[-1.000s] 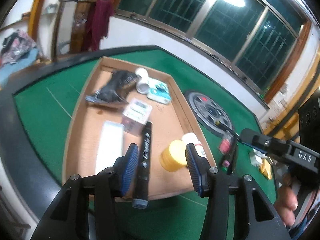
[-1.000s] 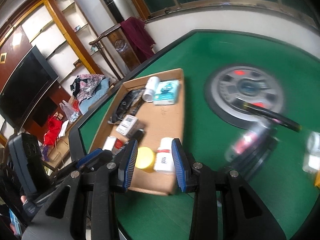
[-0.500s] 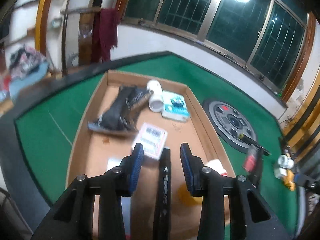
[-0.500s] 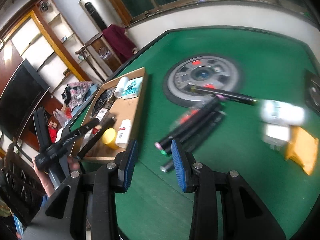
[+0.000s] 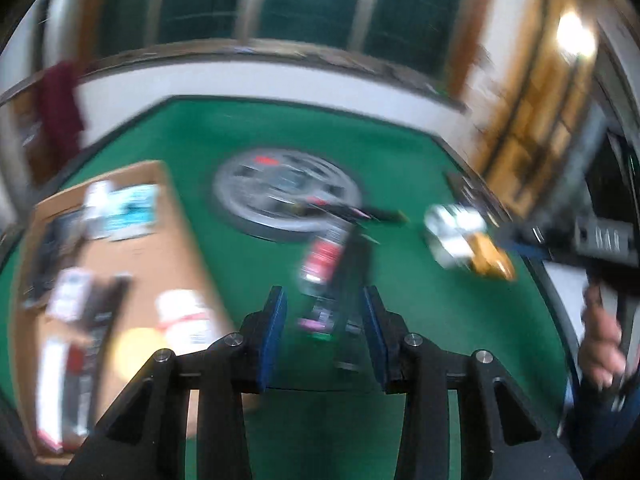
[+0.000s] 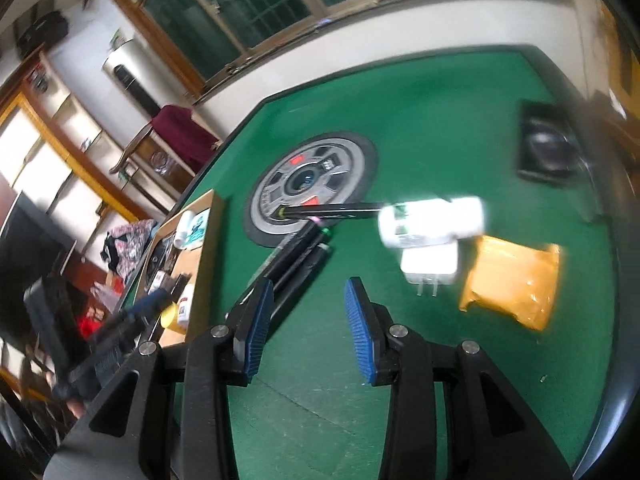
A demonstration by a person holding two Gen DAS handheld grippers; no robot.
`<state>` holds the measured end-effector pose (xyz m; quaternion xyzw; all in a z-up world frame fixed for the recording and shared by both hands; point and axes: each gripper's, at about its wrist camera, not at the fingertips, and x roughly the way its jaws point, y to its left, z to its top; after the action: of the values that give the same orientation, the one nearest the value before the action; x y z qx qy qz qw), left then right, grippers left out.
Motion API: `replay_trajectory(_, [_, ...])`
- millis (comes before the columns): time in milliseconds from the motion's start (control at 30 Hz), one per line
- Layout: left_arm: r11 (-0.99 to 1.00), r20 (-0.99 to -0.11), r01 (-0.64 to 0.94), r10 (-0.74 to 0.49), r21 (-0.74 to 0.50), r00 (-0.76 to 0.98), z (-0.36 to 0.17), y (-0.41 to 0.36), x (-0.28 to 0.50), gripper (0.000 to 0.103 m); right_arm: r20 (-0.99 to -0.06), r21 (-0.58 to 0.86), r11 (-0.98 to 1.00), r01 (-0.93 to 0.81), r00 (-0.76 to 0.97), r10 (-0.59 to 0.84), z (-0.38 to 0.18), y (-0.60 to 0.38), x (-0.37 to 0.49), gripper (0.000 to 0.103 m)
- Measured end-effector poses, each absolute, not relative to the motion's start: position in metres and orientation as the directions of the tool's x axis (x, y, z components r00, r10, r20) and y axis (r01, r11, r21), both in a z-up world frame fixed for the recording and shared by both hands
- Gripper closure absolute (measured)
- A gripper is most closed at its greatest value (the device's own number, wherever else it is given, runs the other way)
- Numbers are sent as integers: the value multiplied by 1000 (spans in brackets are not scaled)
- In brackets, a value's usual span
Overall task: Organize objects
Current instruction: 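Grasp another black marker with the left gripper at the pile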
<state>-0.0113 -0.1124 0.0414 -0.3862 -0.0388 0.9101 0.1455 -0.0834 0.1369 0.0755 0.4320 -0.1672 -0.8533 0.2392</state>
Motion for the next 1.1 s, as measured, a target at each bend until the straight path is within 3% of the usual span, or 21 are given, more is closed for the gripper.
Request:
replay_trajectory(167, [-943,-782,-327,246,-58,-572,20,-62,-31,69,-647,510,-825,243,-524,-554,79,150,-86,68])
replay_trajectory(533, [-936,-842,-347,233,-58,-487,-2,-37,-72,70,-602,571,-806,156,-588,-540,88,201,-96,65])
replay_trajectory(600, [-946,-842,-319,218,-58,-493,-2,-33,-81,76,-608,567,-810,147,-589,-532,87,204,-99,65])
replay_trajectory(633, [-955,-841,-295,194,-43,-505,-2,-31,-84,87,-618,555,-822,131,-597,-512,87,207,-100,65])
replay_trajectory(667, [-963,-838,-268,169,-28,-519,-2,-29,-84,91,-634,535,-837,112,-602,-486,86,210,-102,65])
replay_trajectory(900, [-968,-827,-239,191,-72,-528,-1,-30,-52,91,-770,429,-895,-121,-567,-293,56,253,-126,60])
replay_trajectory(1000, [-966,-817,-244,205,-82,-538,-2,-32,-41,91,-817,440,-877,-195,-492,-301,33,265,-136,60])
replay_trajectory(1100, [-964,-805,-245,225,-102,-549,-3,-34,-41,91,-803,517,-833,-197,-449,-393,17,266,-141,60])
